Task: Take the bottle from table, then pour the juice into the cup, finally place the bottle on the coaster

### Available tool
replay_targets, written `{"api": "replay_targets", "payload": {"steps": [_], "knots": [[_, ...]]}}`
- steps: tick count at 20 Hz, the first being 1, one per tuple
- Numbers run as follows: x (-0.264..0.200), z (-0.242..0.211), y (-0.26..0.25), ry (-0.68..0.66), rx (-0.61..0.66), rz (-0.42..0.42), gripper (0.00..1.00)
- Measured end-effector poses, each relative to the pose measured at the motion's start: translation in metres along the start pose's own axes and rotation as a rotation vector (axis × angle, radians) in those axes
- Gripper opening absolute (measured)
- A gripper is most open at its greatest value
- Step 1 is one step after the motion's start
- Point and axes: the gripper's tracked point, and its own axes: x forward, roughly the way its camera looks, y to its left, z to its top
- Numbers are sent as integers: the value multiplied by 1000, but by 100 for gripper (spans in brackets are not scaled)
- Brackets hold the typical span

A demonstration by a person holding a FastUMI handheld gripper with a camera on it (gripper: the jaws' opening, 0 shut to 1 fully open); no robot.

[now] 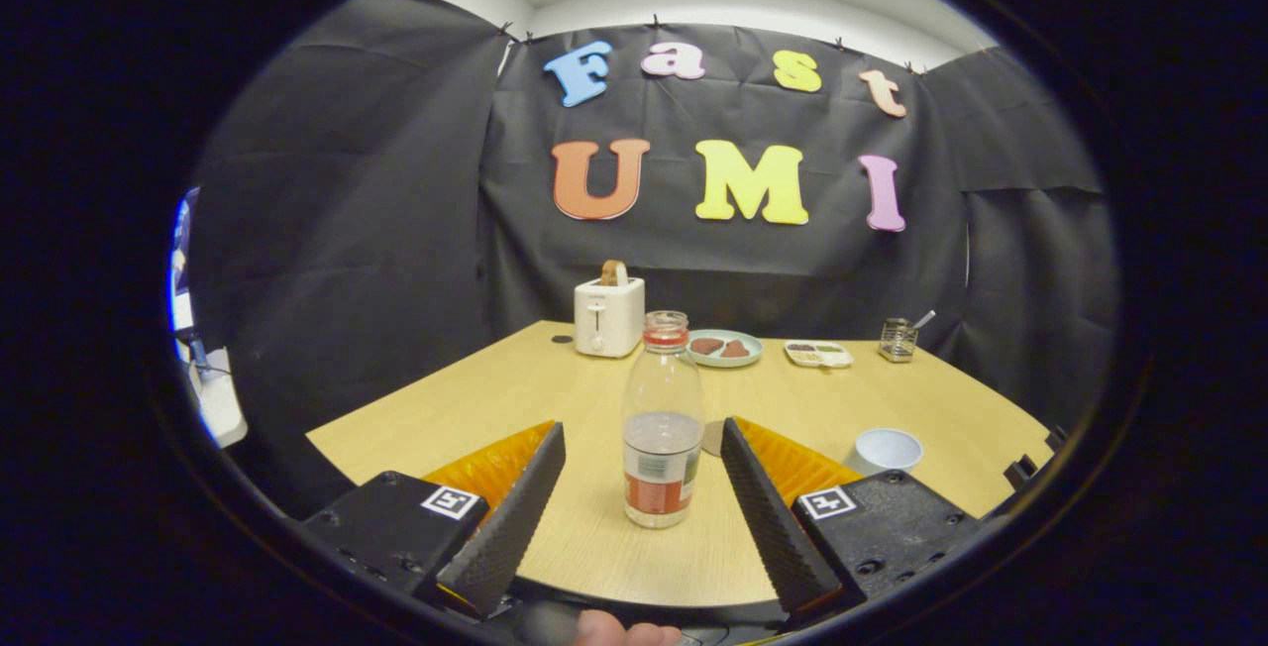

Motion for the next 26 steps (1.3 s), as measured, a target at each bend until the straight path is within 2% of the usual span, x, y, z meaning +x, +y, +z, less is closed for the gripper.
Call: {"api": "replay_targets", "payload": {"steps": [2,13,20,26], "knots": [[13,-14,-9,5,11,-20,100],[58,-61,-3,64,-23,-5,100],[78,-61,-8,51,-60,-19,100],[81,-52,-8,4,-65,1,100]]}}
